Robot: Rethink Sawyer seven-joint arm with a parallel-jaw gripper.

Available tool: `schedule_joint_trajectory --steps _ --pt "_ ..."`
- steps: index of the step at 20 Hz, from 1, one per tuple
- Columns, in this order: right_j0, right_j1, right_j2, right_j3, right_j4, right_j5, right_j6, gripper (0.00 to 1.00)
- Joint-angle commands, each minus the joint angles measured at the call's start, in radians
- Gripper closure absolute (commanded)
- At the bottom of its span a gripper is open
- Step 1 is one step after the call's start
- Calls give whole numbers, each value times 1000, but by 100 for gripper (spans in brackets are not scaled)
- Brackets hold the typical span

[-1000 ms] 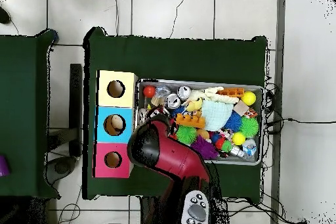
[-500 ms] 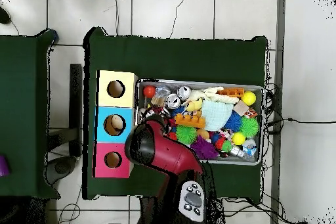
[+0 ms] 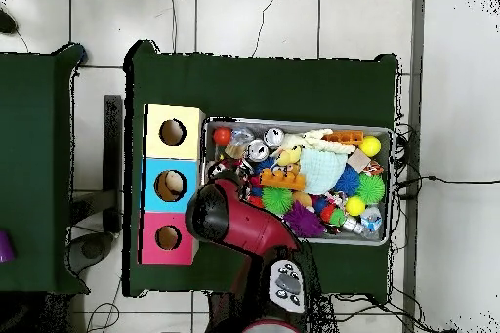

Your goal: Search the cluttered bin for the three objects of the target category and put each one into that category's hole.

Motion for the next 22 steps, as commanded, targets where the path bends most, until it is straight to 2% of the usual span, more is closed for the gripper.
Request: schedule_joint_trajectory --steps 1,9,13,16,19,22 --pt "-35 55 109 26 -52 -102 183 0" --pt "-36 67 105 28 -58 -119 182 0" --pt "-14 42 76 52 -51 -106 181 0" --pt "2 -9 35 77 -51 -36 151 0" --pt "47 -61 -46 84 -46 69 104 0" --pt "34 -75 -42 100 -62 73 100 0"
